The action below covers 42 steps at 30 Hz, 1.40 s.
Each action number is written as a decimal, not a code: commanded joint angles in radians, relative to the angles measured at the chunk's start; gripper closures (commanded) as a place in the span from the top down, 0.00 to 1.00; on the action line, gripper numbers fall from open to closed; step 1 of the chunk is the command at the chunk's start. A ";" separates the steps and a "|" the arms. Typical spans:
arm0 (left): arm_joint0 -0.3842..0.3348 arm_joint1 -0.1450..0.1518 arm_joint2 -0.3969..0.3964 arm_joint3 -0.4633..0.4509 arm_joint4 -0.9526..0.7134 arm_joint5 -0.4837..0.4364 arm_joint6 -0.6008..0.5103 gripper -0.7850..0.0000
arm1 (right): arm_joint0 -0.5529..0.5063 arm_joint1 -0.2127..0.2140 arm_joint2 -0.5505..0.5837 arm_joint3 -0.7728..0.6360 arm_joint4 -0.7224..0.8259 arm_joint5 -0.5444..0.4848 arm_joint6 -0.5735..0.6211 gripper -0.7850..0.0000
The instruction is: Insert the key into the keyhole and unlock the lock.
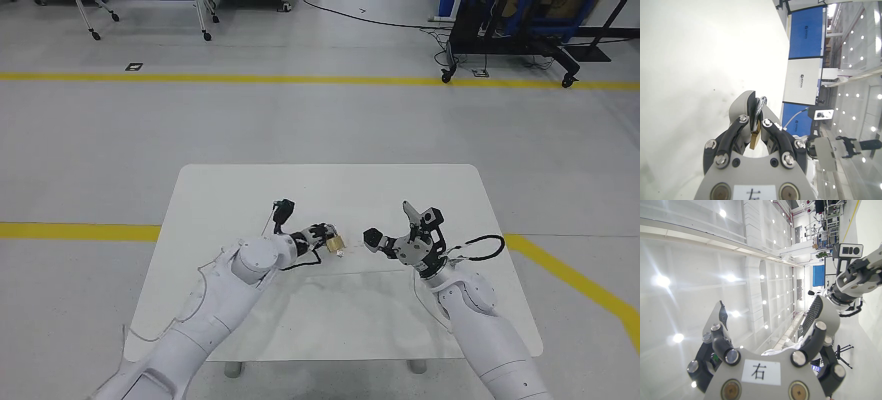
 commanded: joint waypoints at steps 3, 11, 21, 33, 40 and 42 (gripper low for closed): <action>-0.006 -0.014 0.024 0.013 0.025 0.039 0.046 0.15 | 0.000 0.000 0.000 0.000 0.000 0.000 0.000 1.00; -0.001 -0.021 0.009 0.023 0.021 0.051 0.048 1.00 | 0.000 0.000 0.000 0.000 0.000 0.000 0.000 1.00; 0.042 -0.001 -0.052 -0.039 0.064 -0.055 0.045 1.00 | 0.000 0.000 0.000 0.000 0.000 0.000 0.000 1.00; 0.235 0.075 -0.201 -0.322 0.491 -0.400 0.369 1.00 | -0.014 0.015 0.132 -0.073 -0.014 -0.097 -0.049 1.00; 0.364 0.109 -0.305 -0.449 0.732 -0.598 0.600 1.00 | -0.062 0.029 0.321 -0.223 -0.007 -0.271 -0.126 1.00; 0.364 0.109 -0.305 -0.449 0.732 -0.598 0.600 1.00 | -0.078 0.032 0.358 -0.254 -0.005 -0.303 -0.119 1.00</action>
